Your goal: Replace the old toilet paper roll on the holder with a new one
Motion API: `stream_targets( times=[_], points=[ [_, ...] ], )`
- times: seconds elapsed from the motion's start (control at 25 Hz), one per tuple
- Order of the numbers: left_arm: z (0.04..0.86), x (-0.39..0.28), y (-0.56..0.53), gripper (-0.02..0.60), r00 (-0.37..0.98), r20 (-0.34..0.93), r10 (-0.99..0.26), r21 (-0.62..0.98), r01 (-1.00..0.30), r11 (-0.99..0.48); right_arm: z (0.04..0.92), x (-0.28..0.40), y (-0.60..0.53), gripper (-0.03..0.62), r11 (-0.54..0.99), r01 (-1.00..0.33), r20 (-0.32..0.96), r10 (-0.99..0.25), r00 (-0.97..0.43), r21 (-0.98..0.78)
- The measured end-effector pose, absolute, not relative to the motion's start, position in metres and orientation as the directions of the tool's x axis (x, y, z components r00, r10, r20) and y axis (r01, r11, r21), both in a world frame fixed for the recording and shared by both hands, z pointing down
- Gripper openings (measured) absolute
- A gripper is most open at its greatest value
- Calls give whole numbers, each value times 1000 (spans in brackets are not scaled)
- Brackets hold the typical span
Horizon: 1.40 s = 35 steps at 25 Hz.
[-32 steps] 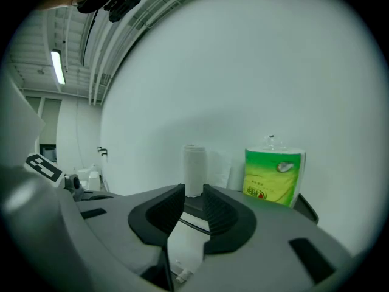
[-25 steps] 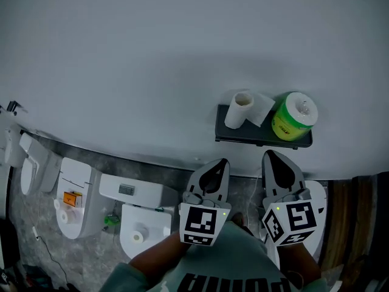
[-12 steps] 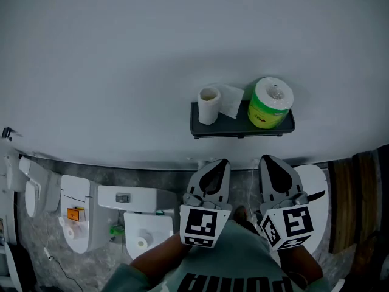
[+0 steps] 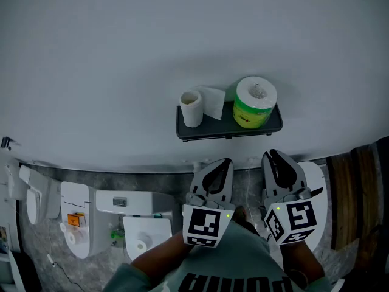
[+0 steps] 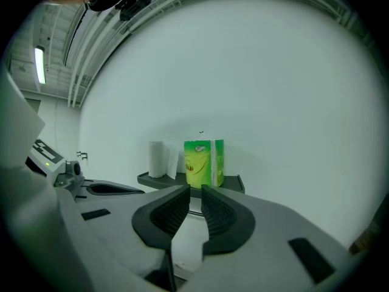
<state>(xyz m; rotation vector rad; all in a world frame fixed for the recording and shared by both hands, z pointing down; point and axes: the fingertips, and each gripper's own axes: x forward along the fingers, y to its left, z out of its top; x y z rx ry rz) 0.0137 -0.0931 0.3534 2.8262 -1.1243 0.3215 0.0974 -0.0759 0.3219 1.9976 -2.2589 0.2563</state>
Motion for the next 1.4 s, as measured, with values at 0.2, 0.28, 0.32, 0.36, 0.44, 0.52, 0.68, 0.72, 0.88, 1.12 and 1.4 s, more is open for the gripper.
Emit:
stream_targets(
  times=[0.2,0.28,0.32,0.36,0.44,0.52,0.68,0.72,0.88,1.12,1.4],
  points=[
    [348,19,-98,6,685,221,-694,-19,-709,-705,325,106,-85,140,132,-989,209,-967,-143,-69],
    [346,20,-101,7,678,218,-702,-19,-717,-697,323,108,-90,172,145,-986,207,-966,-158,-78],
    [345,20,-102,7,675,217,-706,-18,-720,-694,322,108,-93,189,152,-985,204,-965,-165,-81],
    [344,20,-104,7,672,216,-709,-16,-723,-690,321,108,-96,203,158,-984,201,-964,-172,-82],
    [342,21,-108,8,666,214,-715,-9,-730,-683,318,108,-104,224,172,-982,194,-963,-185,-80],
    [341,22,-112,8,658,212,-723,-7,-738,-674,315,109,-112,246,186,-979,188,-962,-199,-82],
    [337,21,-122,8,640,209,-740,-13,-755,-656,308,108,-130,279,216,-974,177,-958,-226,-74],
    [336,21,-125,8,637,207,-742,-11,-757,-653,306,108,-134,287,222,-973,174,-957,-231,-69],
    [334,18,-132,9,627,200,-753,-4,-768,-641,299,107,-150,310,237,-970,166,-956,-242,-48],
    [337,14,-141,9,613,200,-765,-3,-780,-626,297,107,-171,348,246,-969,163,-955,-247,-28],
    [341,11,-149,9,600,213,-771,-9,-788,-616,298,106,-188,382,254,-967,168,-953,-253,-15]
  ],
)
